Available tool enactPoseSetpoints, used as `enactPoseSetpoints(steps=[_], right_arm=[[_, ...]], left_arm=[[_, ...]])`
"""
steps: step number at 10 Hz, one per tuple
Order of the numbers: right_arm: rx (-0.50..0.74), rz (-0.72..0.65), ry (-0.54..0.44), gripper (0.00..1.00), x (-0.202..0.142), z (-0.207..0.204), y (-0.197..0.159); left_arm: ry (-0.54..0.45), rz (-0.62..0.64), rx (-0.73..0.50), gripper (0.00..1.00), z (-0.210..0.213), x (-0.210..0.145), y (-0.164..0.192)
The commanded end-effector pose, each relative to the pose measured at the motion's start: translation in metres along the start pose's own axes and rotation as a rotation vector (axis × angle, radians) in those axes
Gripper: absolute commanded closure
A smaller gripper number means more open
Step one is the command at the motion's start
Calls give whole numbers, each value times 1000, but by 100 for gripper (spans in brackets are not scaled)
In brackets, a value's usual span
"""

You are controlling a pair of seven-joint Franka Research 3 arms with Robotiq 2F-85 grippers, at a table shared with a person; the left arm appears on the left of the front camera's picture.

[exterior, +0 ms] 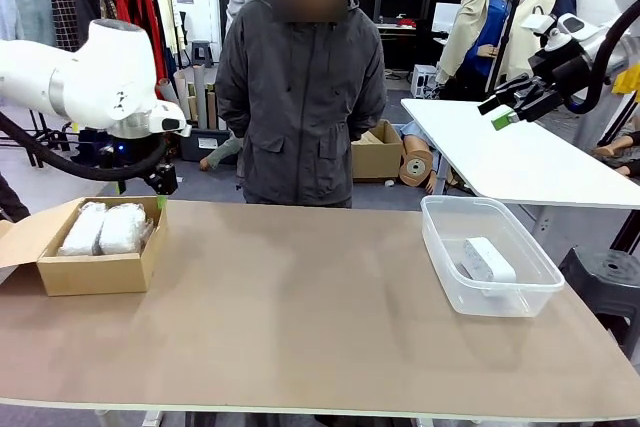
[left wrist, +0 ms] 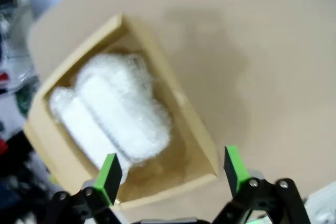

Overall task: Separate and place wrapped and unwrapped clocks.
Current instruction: If the picked Digital clock is wrapped, place it in the Package Box ; if not, place it in the Organizing box.

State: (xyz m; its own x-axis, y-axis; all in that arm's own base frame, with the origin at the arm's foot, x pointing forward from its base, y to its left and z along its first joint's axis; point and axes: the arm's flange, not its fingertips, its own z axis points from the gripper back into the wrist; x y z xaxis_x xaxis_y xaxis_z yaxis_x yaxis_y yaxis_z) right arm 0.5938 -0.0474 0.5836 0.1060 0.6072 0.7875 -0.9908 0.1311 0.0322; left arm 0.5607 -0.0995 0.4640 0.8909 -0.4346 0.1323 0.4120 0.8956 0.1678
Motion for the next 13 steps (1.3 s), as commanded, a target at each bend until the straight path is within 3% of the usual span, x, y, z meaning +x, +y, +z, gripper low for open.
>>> enactPoseSetpoints(steps=[1, 2, 3, 5, 6, 8, 11, 12, 13], right_arm=[[-4, 3, 2, 0, 1, 1, 1], [-4, 3, 2, 0, 1, 1, 1], [-4, 3, 2, 0, 1, 1, 1], [-4, 3, 2, 0, 1, 1, 1], [-4, 3, 2, 0, 1, 1, 1], [-4, 3, 2, 0, 1, 1, 1], [-4, 3, 2, 0, 1, 1, 1], [-4, 3, 2, 0, 1, 1, 1], [-4, 3, 2, 0, 1, 1, 1]], left_arm=[[-40, -206, -73, 0, 20, -17, 3], [-64, -406, -188, 0, 35, -25, 1], [-90, -568, -152, 0, 43, -28, 3], [-209, -722, -274, 0, 64, -27, 7], [-221, -764, -299, 0, 72, -27, 11], [-355, -937, -312, 0, 84, -26, 25], [-483, -1021, -384, 0, 99, -17, 40], [-557, -1003, -421, 0, 101, -13, 46], [-571, -974, -430, 0, 103, -11, 51]])
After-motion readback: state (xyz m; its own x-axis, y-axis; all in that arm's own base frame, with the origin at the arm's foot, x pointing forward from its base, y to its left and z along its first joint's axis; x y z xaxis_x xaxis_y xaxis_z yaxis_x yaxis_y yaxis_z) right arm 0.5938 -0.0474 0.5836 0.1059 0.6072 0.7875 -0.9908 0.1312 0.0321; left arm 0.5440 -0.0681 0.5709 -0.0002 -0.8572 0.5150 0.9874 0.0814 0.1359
